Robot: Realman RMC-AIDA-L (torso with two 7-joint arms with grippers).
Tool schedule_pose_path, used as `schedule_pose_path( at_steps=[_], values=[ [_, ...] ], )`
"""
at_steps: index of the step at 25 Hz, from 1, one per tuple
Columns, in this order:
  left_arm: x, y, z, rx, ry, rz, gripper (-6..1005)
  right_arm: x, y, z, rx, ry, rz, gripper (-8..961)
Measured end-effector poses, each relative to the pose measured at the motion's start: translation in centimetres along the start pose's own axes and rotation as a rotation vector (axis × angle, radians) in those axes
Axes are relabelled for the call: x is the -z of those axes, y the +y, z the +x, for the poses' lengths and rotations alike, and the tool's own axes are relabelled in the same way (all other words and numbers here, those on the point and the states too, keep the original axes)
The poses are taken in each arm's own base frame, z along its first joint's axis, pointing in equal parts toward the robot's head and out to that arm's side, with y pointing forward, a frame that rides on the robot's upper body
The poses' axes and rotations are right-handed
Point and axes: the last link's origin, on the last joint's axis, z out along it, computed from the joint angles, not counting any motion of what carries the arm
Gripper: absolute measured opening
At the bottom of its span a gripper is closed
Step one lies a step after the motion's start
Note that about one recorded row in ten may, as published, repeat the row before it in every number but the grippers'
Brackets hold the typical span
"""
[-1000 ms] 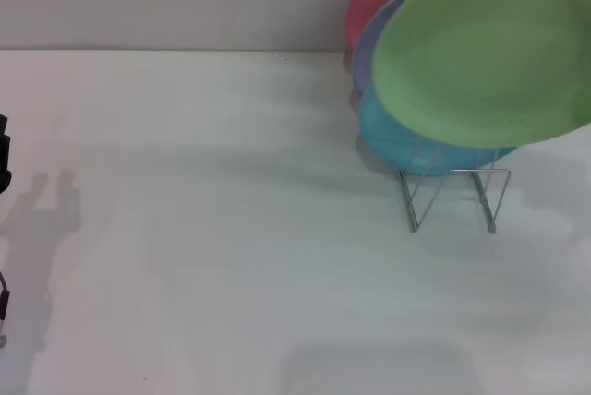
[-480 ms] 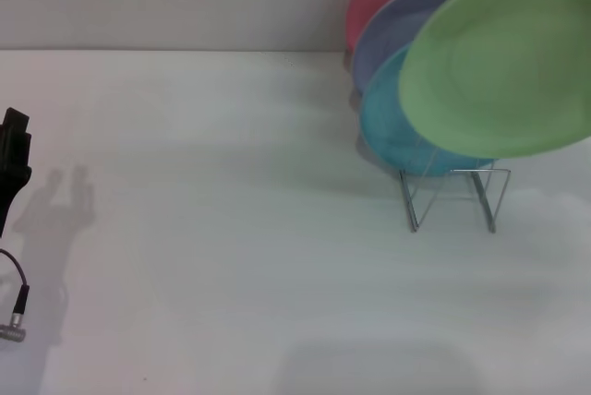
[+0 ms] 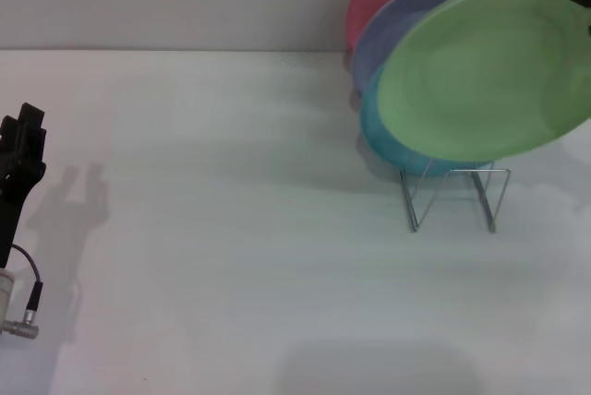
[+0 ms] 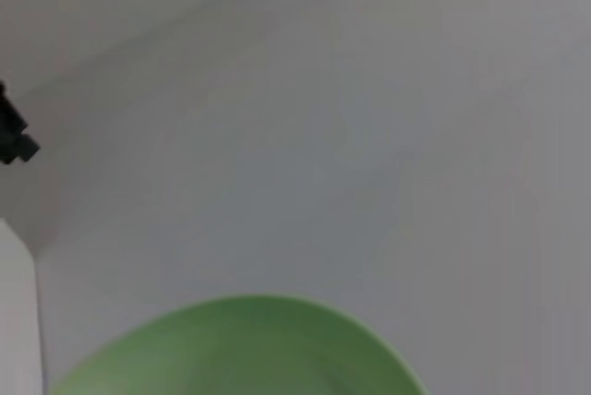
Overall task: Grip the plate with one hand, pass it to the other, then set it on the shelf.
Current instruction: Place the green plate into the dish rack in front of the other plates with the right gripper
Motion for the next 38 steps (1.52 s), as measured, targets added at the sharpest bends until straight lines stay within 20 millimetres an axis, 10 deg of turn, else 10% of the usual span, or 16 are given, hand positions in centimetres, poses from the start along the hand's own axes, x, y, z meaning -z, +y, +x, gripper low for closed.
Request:
schedule_pose_path(
  at_steps=[38],
  values=[
    [0.1, 0.3, -0.2, 0.009, -0.006, -0.008, 369, -0.5, 3.4, 0.7, -0.06, 0.086, -0.039, 128]
  ],
)
